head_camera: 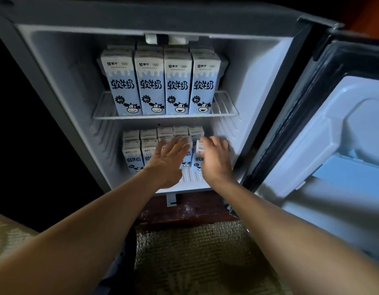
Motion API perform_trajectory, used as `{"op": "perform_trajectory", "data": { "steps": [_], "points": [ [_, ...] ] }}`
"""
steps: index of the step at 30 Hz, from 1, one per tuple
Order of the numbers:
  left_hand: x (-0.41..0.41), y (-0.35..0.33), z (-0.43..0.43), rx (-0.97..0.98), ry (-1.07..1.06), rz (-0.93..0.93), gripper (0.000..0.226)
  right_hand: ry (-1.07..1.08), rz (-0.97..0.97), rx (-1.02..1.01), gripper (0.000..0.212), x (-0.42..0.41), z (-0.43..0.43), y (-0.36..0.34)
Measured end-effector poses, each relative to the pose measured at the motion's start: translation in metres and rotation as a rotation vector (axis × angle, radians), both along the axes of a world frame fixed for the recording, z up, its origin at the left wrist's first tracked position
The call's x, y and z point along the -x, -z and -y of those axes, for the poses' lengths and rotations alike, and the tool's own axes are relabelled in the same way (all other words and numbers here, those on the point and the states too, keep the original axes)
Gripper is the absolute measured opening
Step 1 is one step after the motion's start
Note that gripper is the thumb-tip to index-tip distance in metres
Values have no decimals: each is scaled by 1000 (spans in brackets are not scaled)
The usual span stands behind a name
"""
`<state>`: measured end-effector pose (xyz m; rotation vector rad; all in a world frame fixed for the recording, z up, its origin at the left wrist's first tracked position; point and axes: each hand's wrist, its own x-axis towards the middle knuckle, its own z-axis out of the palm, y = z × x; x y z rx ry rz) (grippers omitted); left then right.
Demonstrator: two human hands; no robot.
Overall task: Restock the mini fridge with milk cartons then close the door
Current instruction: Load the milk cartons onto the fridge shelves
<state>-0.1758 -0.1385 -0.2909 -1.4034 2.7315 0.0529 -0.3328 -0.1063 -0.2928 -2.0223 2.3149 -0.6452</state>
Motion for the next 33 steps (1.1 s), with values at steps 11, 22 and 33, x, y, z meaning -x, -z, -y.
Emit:
{"op": "perform_trajectory", "data": {
  "steps": [11, 22, 33],
  "points": [
    [7, 17, -3, 43, -28, 14, 81, -5, 98, 21, 70, 0, 27, 16],
    [-5, 7, -12, 52, 18, 32, 80, -26, 54, -4, 55, 4, 10, 14],
    [-23, -84, -70, -85, 106, 112, 79, -280, -135, -175, 64, -1, -53, -74]
  ]
}}
